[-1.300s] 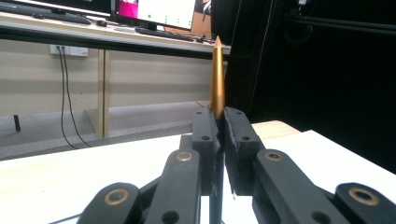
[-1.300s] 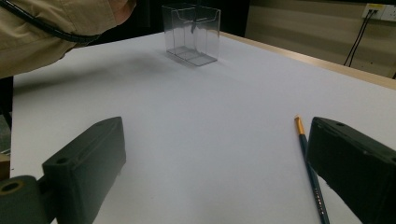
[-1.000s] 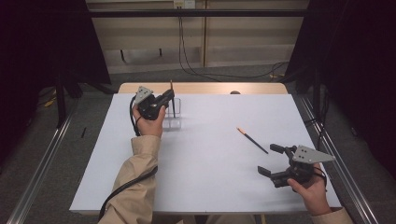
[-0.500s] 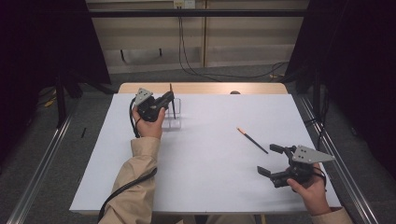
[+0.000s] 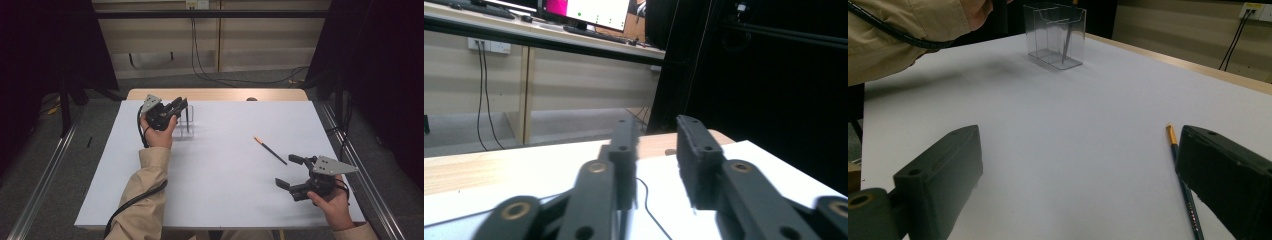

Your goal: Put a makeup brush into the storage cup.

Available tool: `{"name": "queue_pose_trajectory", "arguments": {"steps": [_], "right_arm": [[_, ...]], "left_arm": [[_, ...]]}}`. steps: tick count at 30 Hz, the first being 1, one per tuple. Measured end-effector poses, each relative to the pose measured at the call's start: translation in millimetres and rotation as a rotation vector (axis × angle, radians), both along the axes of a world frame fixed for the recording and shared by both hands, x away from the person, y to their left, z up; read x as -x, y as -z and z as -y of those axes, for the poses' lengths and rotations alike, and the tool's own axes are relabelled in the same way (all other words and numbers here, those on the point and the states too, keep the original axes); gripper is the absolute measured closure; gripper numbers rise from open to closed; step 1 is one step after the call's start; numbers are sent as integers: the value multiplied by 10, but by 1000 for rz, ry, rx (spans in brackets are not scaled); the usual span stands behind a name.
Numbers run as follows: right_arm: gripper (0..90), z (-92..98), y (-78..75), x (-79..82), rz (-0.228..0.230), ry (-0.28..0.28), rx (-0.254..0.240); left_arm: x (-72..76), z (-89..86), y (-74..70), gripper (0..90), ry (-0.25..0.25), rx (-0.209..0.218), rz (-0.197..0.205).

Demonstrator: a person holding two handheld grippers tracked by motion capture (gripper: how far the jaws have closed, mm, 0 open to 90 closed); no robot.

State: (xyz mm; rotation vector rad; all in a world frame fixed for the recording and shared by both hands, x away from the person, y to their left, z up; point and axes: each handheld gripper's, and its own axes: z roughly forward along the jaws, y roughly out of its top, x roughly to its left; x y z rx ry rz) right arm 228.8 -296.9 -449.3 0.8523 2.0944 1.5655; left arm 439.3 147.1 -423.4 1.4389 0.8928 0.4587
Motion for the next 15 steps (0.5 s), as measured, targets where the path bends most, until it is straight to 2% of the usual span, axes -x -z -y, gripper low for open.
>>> {"name": "queue_pose_trajectory", "arguments": {"steps": [2,3,7,9,10,11,12,15], "right_arm": [[44,0,-1,1,0,-1,0],[44,1,-2,1,0,-1,0],[45,-1,-1,0,0,-2,3],[45,-4,-1,-1,-2,-6,2],[45,-6,1,-1,0,-5,3],[45,-7,0,-1,-1,-5,5],[45,-8,0,-1,0,-5,5],[45,-9,-1,-1,0,-4,5]], "left_arm": [[0,-12,0,640,-5,7,16],[-5,-23,0,567,-3,12,22],[-1,-39,-17,498,11,46,43],[2,-62,-28,454,16,33,56],[3,-52,-33,425,8,55,64],[5,-60,-38,401,4,51,67],[8,-80,-43,385,1,27,69],[18,-88,-48,378,10,43,65]]}}
